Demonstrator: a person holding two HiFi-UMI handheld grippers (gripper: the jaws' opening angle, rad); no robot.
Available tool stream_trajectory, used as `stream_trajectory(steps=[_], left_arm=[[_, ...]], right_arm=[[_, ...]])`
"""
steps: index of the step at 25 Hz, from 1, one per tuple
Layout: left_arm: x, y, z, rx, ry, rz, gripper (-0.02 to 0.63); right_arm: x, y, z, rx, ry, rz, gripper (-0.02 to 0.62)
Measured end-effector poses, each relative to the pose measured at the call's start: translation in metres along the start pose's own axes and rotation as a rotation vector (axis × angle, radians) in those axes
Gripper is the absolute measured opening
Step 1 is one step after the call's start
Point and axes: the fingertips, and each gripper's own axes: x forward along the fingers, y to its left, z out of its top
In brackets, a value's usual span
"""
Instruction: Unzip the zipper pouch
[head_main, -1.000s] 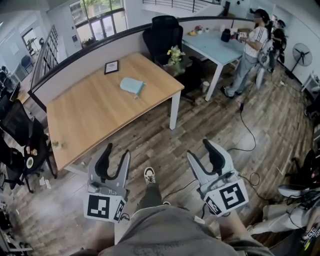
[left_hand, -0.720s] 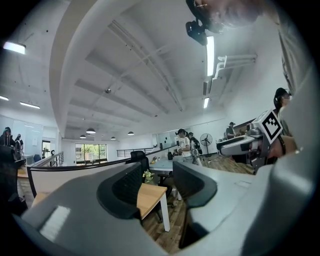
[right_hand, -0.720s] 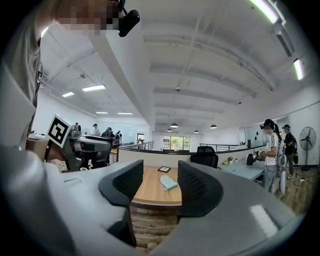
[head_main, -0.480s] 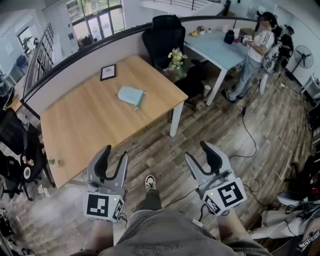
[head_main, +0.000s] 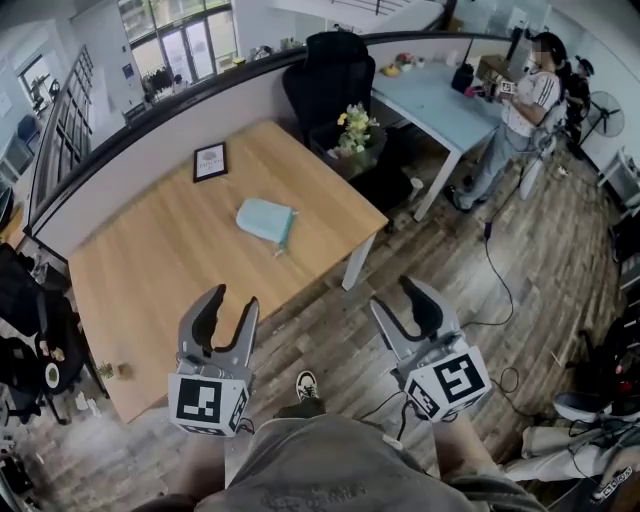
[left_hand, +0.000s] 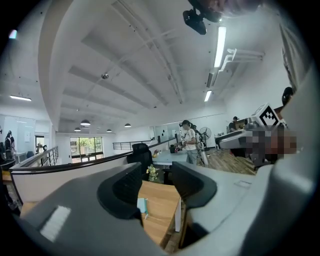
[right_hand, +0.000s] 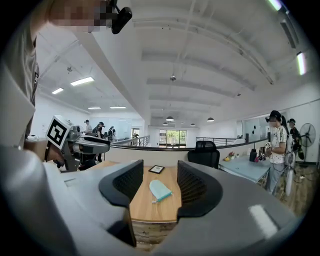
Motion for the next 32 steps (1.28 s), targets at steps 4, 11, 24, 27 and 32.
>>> stream_trajectory(steps=[4,11,24,27,32], left_arm=[[0.027,0.032,0.001,0.004,-0.022,-0.017,0.189],[0.063,0.063,-0.006,-0.029,-0.03,-0.033,0.184],[0.157,0.091,-0.02,-0.023,0.02,0.018,0.184],[0.187,0.101,-0.025,-0.023,0.04,0.05,0.184],[0.232,0.119,-0.019,-0.038,0.039,0.159,0.172]], right_arm=[[0.04,-0.007,0.007,-0.013,0.002,-0.019,0.199],[0.08,-0.025,0.0,-0.016,0.042,-0.03,0.199],[0.183,-0.088,-0.022,-0.007,0.077,0.069,0.199],[0.218,-0.108,-0.026,-0.006,0.086,0.121,0.199],[0.271,-0.153,-0.027,-0.021,0.104,0.21,0.199]])
